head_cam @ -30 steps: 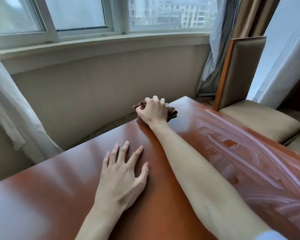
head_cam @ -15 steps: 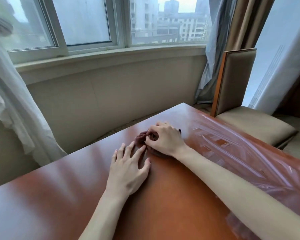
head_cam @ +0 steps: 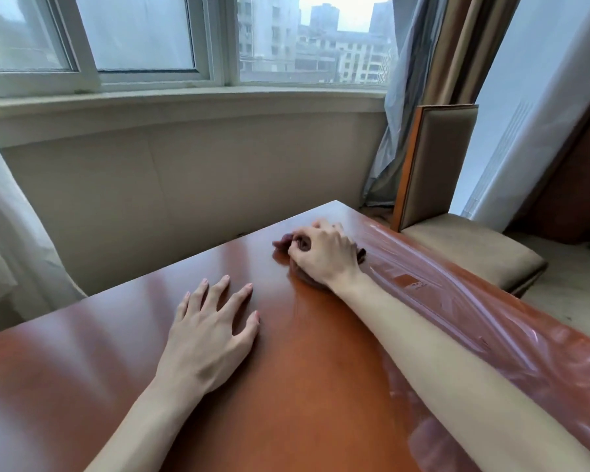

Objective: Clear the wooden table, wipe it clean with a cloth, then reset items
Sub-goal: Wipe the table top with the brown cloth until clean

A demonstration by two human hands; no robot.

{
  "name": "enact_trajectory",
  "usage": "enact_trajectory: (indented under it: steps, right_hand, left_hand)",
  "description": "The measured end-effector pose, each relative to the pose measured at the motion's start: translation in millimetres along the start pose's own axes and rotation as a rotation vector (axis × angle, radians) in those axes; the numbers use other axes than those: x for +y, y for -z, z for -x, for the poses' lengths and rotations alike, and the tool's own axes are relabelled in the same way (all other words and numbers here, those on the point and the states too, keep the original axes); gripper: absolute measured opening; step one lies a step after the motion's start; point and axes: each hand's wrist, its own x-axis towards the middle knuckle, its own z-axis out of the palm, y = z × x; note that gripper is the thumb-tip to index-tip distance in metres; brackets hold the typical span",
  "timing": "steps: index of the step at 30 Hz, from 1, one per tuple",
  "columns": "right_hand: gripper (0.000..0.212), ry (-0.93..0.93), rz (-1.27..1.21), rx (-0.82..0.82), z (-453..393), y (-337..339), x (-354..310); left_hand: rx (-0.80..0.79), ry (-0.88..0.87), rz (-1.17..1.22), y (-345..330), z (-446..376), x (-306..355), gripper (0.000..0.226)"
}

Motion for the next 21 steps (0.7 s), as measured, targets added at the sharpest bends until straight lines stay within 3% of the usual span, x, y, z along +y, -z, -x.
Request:
enact_trajectory:
  steps: [5,9,14,18,21]
  right_hand:
    - [0.029,-0.116,0.097,0.037,-99,-34,19]
    - [0.029,-0.176,0.098,0.032,-106,-38,12]
    - [0.036,-0.049,0.035,-0.045,-21,-6,-11]
    - [0.037,0.086,0.073,-0.060,79,28,-32]
    - [0.037,0.185,0.019,-0.026,141,50,-37]
  left_hand:
    - [-0.005,0.005,-0.042,-1,-1,1,0.076]
    - [-0.050,0.014,-0.069,3,0,4,0.077]
    - [-0.113,0.026,-0.078,9,1,8,0.079]
    - [-0.180,-0.001,-0.143,25,-13,15,0.058]
    - [-0.116,-0.024,-0.144,33,-30,20,0.044]
